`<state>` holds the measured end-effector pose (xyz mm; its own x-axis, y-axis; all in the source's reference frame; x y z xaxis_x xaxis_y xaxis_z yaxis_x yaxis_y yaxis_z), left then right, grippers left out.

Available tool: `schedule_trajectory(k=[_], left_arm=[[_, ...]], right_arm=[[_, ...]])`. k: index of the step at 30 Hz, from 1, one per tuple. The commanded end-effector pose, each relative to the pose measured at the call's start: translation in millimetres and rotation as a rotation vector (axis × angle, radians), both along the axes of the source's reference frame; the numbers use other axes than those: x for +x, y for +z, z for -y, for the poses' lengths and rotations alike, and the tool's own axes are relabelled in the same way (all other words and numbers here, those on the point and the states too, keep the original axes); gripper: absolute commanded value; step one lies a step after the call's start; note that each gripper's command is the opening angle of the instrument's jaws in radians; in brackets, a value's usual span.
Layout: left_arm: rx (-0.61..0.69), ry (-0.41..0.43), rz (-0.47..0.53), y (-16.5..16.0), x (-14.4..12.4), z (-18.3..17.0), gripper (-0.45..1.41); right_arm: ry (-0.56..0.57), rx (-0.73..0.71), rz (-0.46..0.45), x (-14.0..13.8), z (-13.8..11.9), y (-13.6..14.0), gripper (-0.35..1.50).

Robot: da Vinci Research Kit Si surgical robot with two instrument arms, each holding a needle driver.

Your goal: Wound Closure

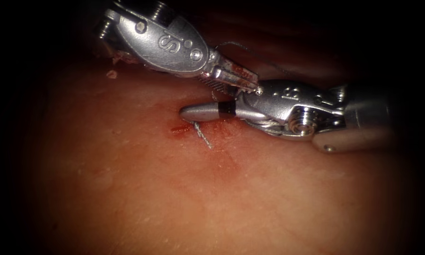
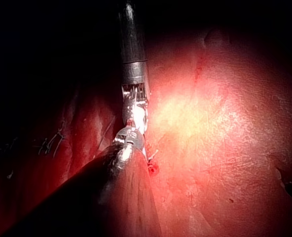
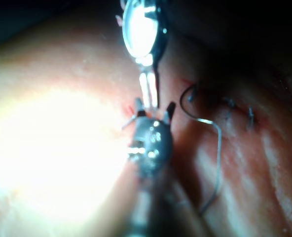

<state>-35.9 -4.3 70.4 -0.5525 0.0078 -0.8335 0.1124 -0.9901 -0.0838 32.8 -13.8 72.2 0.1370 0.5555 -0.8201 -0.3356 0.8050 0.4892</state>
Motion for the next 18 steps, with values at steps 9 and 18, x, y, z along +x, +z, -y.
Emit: schedule_trajectory(k=[9, 18], left_arm=[[0.0, 0.0, 0.002, 0.5, -0.6, 0.2, -0.45], [-0.001, -0.002, 0.003, 0.4, -0.6, 0.3, -0.45]], right_arm=[[-0.041, 0.002, -0.033, 0.7, 0.5, 0.2, 0.41], [-0.056, -0.052, -0.065, 0.3, -0.2, -0.6, -0.35]])
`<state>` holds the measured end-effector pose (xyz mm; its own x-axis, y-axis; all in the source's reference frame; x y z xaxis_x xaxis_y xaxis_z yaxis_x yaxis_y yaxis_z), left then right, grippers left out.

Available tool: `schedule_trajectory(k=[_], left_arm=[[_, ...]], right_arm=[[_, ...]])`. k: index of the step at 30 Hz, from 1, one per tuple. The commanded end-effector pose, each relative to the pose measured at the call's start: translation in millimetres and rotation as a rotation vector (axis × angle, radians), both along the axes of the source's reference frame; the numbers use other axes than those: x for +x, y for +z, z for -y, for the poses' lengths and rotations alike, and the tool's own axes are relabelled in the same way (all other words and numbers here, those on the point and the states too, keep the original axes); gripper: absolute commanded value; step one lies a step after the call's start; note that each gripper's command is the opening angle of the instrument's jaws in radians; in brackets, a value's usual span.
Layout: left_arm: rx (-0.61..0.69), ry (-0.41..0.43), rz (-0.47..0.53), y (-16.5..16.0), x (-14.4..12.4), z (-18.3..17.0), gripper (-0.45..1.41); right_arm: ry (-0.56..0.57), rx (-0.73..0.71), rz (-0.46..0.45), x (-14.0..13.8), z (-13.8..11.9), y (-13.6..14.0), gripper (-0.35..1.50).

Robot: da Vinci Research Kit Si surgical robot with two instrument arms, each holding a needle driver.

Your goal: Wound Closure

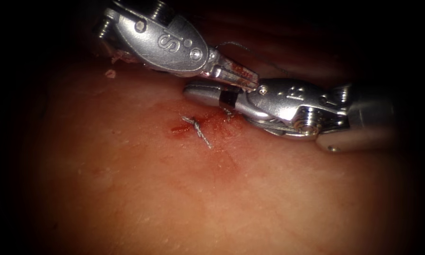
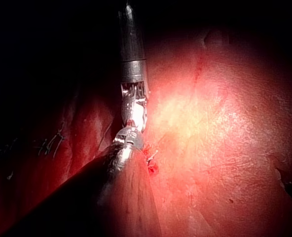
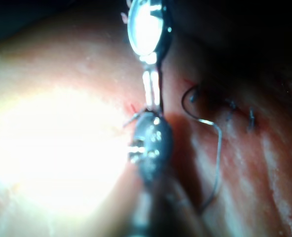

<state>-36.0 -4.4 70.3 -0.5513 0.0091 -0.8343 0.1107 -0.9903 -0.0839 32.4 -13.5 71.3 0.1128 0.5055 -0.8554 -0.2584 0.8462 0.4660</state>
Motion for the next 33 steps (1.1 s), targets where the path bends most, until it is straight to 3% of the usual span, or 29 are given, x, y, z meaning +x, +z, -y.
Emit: schedule_trajectory(k=[1, 4, 6, 7, 8, 9, 15, 21, 27, 33], left_arm=[[-0.001, 0.0, 0.002, 0.5, -0.5, 0.2, -0.45], [0.0, 0.001, 0.003, 0.4, -0.4, 0.1, -0.45], [0.003, 0.003, 0.005, 0.2, 0.0, -0.1, -0.45], [0.003, 0.001, 0.004, -0.1, 0.4, -0.4, -0.45], [0.001, -0.004, 0.001, -0.3, 0.7, -0.6, -0.45], [0.001, -0.007, -0.001, -0.5, 1.1, -0.9, -0.45], [0.0, -0.027, -0.016, -0.9, 3.6, -2.0, -0.45], [-0.004, -0.043, -0.032, -0.8, 6.2, -1.8, -0.45], [0.007, -0.07, -0.056, 0.5, 7.5, -1.6, -0.45], [0.027, -0.059, -0.132, 3.9, 9.8, 0.2, -0.45]], right_arm=[[-0.001, -0.006, 0.0, 0.6, 0.2, 0.3, -0.35], [-0.001, -0.011, -0.002, 0.7, 0.5, 0.6, -0.35], [0.006, -0.016, 0.004, 0.6, 0.9, 0.9, 0.69], [0.011, -0.019, 0.008, 0.5, 1.1, 1.1, 1.03], [0.013, -0.023, 0.011, 0.2, 1.4, 1.3, 1.25], [0.011, -0.025, 0.01, -0.1, 1.5, 1.5, 1.32], [-0.016, -0.006, 0.042, -3.2, 2.0, 1.8, 1.48], [-0.044, 0.004, 0.055, -6.0, 2.0, 1.4, 1.48], [-0.048, 0.006, 0.053, -6.7, 1.9, 1.3, 1.48], [-0.038, 0.007, 0.059, -6.9, 1.6, 1.0, 1.48]])
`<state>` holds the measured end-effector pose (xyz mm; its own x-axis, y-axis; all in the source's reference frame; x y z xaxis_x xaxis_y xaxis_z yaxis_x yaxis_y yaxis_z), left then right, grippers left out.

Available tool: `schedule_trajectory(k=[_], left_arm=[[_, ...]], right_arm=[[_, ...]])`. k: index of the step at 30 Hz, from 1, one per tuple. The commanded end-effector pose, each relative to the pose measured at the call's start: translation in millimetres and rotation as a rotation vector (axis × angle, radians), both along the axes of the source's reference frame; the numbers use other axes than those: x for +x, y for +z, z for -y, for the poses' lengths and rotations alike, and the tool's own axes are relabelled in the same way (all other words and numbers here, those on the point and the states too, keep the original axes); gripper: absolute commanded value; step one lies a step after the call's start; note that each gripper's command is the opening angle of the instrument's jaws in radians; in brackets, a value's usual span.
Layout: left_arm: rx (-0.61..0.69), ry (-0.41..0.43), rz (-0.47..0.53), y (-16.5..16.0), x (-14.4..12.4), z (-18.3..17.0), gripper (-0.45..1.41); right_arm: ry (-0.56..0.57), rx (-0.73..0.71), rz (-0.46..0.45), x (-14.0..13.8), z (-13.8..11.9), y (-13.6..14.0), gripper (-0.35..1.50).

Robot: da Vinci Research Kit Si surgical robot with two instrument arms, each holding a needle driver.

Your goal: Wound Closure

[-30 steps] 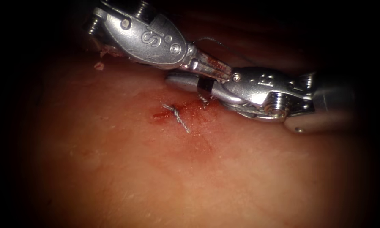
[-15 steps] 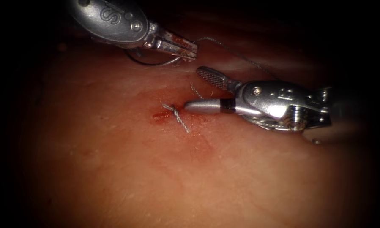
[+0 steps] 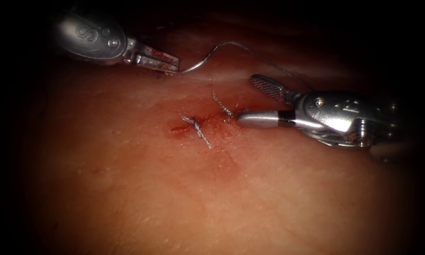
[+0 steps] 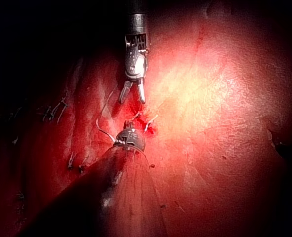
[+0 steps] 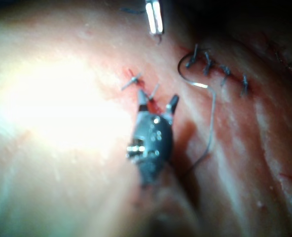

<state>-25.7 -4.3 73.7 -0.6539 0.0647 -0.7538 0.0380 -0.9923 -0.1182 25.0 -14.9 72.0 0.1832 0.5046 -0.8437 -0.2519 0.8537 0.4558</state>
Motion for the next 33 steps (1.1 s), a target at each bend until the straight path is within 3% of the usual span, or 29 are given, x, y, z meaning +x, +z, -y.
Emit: schedule_trajectory(k=[1, 9, 14, 18, 19, 21, 33], left_arm=[[0.009, 0.002, -0.007, 1.2, 0.0, 0.6, -0.45], [0.045, 0.007, -0.087, 5.0, 4.7, 3.2, -0.45], [0.086, 0.005, -0.11, 6.9, 5.8, 4.5, -0.45], [0.193, -0.026, -0.156, 8.1, 6.3, 4.9, 0.56], [0.208, -0.03, -0.168, 8.2, 6.4, 4.9, 0.73], [0.221, -0.031, -0.179, 8.3, 6.9, 4.8, 0.86], [0.257, -0.066, -0.185, 4.6, 13.3, 4.3, 0.57]], right_arm=[[0.007, 0.003, 0.003, 0.3, 0.0, 0.1, 1.48], [0.026, 0.004, 0.016, -0.8, -0.5, -0.2, 1.48], [0.026, 0.004, 0.016, -0.7, -0.5, -0.2, 1.48], [0.026, 0.004, 0.016, -0.8, -0.5, -0.2, 1.48], [0.025, 0.004, 0.016, -0.8, -0.4, -0.2, 1.48], [0.025, 0.004, 0.016, -0.8, -0.4, -0.3, 1.48], [0.027, 0.01, 0.015, -0.8, -0.4, -0.3, 1.47]])
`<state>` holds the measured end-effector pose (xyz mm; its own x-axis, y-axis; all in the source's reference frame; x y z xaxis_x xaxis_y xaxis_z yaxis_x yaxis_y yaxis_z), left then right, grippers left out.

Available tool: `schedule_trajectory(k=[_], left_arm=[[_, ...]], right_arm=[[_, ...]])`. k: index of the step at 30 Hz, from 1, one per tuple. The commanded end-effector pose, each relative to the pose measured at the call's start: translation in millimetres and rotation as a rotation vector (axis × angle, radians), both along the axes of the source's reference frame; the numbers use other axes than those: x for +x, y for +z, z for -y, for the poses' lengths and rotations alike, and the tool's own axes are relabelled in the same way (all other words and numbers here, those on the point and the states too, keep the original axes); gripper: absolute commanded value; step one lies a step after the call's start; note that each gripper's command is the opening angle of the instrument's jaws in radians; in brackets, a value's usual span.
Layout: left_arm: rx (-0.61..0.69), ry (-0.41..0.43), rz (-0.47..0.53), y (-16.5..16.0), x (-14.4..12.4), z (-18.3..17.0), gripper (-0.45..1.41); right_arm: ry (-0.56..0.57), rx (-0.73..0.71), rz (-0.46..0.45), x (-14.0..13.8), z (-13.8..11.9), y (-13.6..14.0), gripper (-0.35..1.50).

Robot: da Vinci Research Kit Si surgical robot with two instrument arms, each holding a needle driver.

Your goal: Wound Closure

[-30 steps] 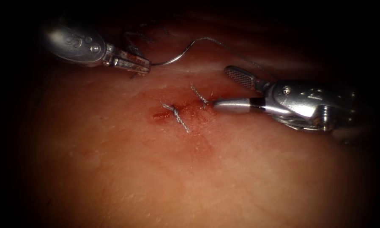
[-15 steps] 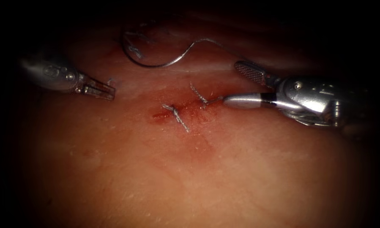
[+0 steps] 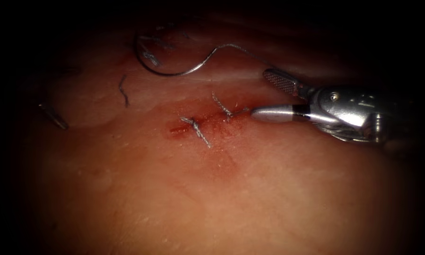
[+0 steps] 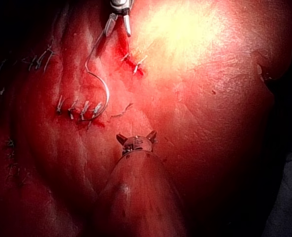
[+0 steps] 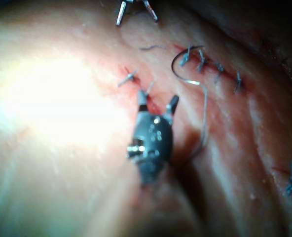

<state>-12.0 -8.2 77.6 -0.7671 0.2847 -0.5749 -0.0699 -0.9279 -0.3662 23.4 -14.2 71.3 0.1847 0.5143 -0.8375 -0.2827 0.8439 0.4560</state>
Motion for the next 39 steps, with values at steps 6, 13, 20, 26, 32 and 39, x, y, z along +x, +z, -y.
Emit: schedule_trajectory(k=[6, 13, 20, 26, 32, 39], left_arm=[[0.011, -0.082, 0.052, -2.3, -1.8, -1.6, 0.46], [-0.012, -0.194, 0.235, -6.2, -6.5, -2.2, 0.42], [-0.004, -0.248, 0.348, -9.0, -11.0, -1.0, 0.42], [0.007, -0.247, 0.386, -10.3, -13.9, 0.6, 0.36], [-0.04, -0.253, 0.439, -11.1, -15.7, 1.5, 0.19], [-0.137, -0.309, 0.466, -10.3, -14.6, 2.4, 0.37]], right_arm=[[0.0, 0.005, -0.003, 0.7, 0.3, 0.4, 1.47], [-0.039, 0.017, -0.027, -0.4, -0.1, -0.9, 1.37], [-0.101, -0.044, -0.023, -1.7, -1.0, -3.6, 1.25], [-0.169, -0.11, 0.02, -2.3, -1.2, -4.8, 1.26], [-0.29, -0.233, 0.122, -3.2, -0.6, -7.8, 1.2], [-0.256, -0.338, 0.125, -3.8, -0.6, -10.5, 1.18]])
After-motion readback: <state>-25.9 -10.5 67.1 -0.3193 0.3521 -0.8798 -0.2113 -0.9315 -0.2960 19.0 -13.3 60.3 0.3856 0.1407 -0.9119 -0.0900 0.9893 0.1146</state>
